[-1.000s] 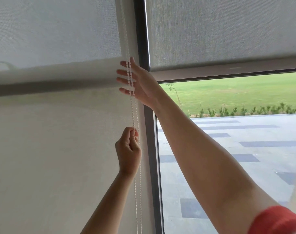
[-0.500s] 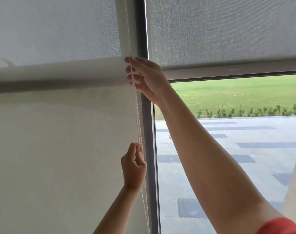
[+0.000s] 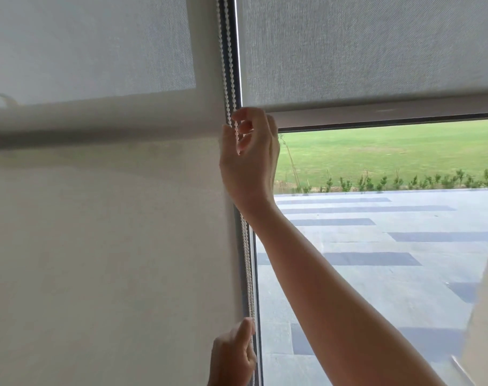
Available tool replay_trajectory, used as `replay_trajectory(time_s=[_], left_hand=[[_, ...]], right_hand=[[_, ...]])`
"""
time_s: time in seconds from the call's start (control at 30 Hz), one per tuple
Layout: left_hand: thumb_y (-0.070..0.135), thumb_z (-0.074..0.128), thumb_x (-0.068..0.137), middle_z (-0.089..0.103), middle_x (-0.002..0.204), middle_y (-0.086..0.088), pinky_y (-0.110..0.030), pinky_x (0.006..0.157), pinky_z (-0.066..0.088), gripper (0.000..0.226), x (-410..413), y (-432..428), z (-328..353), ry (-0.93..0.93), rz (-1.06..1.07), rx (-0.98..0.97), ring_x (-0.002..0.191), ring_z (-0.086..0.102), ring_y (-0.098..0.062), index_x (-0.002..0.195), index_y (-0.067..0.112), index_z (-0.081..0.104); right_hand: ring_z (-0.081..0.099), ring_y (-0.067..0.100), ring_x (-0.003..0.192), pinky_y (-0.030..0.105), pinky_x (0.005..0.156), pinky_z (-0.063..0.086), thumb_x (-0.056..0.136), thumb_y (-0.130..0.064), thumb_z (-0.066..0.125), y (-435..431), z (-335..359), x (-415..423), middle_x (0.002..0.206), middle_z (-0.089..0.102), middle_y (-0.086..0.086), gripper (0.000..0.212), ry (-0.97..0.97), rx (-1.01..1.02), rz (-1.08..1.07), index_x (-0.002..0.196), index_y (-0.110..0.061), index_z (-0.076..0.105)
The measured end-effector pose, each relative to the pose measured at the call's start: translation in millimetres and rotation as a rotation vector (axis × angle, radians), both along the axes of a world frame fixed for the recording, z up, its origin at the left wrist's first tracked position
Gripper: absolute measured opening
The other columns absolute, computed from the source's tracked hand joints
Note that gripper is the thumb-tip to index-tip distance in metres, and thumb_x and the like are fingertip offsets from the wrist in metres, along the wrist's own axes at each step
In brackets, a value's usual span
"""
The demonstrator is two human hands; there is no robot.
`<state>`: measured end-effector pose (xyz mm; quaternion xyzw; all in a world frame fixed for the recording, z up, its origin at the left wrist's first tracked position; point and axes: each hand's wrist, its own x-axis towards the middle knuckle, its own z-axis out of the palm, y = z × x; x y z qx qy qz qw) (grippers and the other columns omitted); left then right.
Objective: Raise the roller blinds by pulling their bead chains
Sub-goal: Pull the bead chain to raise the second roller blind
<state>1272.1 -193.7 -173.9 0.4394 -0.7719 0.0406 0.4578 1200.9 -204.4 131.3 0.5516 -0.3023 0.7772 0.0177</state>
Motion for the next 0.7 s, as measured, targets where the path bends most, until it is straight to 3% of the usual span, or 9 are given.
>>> replay_trajectory(time_s=[0.1, 0.17, 0.23, 0.3, 0.37, 0.47, 0.57, 0.63, 0.7], left_hand=[[0.004, 0.040, 0.064, 0.041, 0.047, 0.002, -0.018, 0.037, 0.032, 0.023, 0, 9, -20, -0.023, -0.002, 0.063, 0.040, 0.033, -0.017, 0.076, 0.024, 0.046], [0.009, 0.036, 0.067, 0.033, 0.049, -0.001, -0.016, 0.037, 0.030, 0.017, 0, 13, -33, -0.026, 0.001, 0.104, 0.046, 0.021, -0.013, 0.072, 0.023, 0.046], [0.010, 0.036, 0.070, 0.032, 0.050, -0.004, -0.019, 0.037, 0.035, 0.015, 1, 12, -39, -0.036, 0.000, 0.131, 0.051, 0.018, -0.010, 0.070, 0.022, 0.045], [0.009, 0.040, 0.072, 0.034, 0.052, -0.004, -0.023, 0.039, 0.038, 0.015, 4, 7, -39, -0.087, -0.040, 0.149, 0.049, 0.021, -0.010, 0.071, 0.022, 0.045], [0.012, 0.045, 0.079, 0.040, 0.055, -0.003, -0.026, 0.043, 0.041, 0.012, 9, 0, -32, -0.204, -0.098, 0.205, 0.048, 0.032, -0.013, 0.073, 0.022, 0.044], [0.021, 0.043, 0.091, 0.055, 0.080, 0.002, -0.031, 0.065, 0.048, 0.014, 14, -19, -14, -0.288, -0.192, 0.371, 0.070, 0.052, -0.014, 0.078, 0.017, 0.048], [0.022, 0.042, 0.093, 0.057, 0.108, 0.009, -0.022, 0.091, 0.042, 0.025, 15, -36, 23, -0.257, -0.332, 0.557, 0.098, 0.053, -0.001, 0.085, 0.014, 0.064], [0.013, 0.042, 0.095, 0.059, 0.121, 0.004, -0.024, 0.103, 0.037, 0.027, 10, -44, 61, -0.165, -0.376, 0.616, 0.114, 0.052, -0.005, 0.100, 0.016, 0.069], [0.008, 0.040, 0.098, 0.065, 0.116, 0.003, -0.030, 0.101, 0.043, 0.033, 2, -45, 111, 0.016, -0.435, 0.608, 0.114, 0.057, -0.016, 0.107, 0.024, 0.067]], right_hand=[[0.050, 0.014, 0.068, 0.025, 0.067, 0.042, 0.085, -0.007, 0.061, 0, 5, -4, 0.081, 0.057, 0.001, 0.013, -0.059, 0.113, 0.086, 0.097, -0.006, 0.056], [0.046, 0.010, 0.057, 0.028, 0.059, 0.040, 0.090, -0.011, 0.060, 2, 5, -6, 0.066, 0.053, -0.006, 0.003, -0.185, 0.159, 0.304, 0.091, -0.009, 0.060], [0.036, 0.005, 0.047, 0.024, 0.049, 0.032, 0.095, -0.013, 0.054, 7, -6, -7, 0.055, 0.046, -0.012, 0.012, -0.297, 0.128, 0.499, 0.087, -0.011, 0.063], [0.030, 0.001, 0.042, 0.016, 0.043, 0.025, 0.097, -0.014, 0.048, 14, -23, -11, 0.047, 0.039, -0.017, 0.020, -0.288, 0.072, 0.570, 0.086, -0.013, 0.065], [0.028, 0.000, 0.043, 0.015, 0.044, 0.024, 0.096, -0.015, 0.047, 18, -37, -19, 0.046, 0.038, -0.018, 0.022, -0.269, 0.031, 0.585, 0.084, -0.015, 0.065], [0.026, 0.001, 0.044, 0.017, 0.044, 0.023, 0.096, -0.012, 0.047, 20, -56, -37, 0.047, 0.035, -0.018, 0.022, -0.268, 0.026, 0.553, 0.083, -0.014, 0.065], [0.027, 0.004, 0.045, 0.020, 0.044, 0.022, 0.094, -0.013, 0.049, 22, -87, -50, 0.050, 0.036, -0.015, 0.022, -0.284, 0.094, 0.493, 0.082, -0.016, 0.067], [0.028, 0.004, 0.045, 0.021, 0.045, 0.023, 0.093, -0.016, 0.050, 23, -114, -52, 0.051, 0.037, -0.015, 0.022, -0.277, 0.152, 0.446, 0.080, -0.019, 0.067], [0.033, 0.001, 0.044, 0.018, 0.045, 0.028, 0.092, -0.017, 0.050, 24, -142, -53, 0.049, 0.042, -0.015, 0.024, -0.254, 0.213, 0.422, 0.078, -0.021, 0.068]])
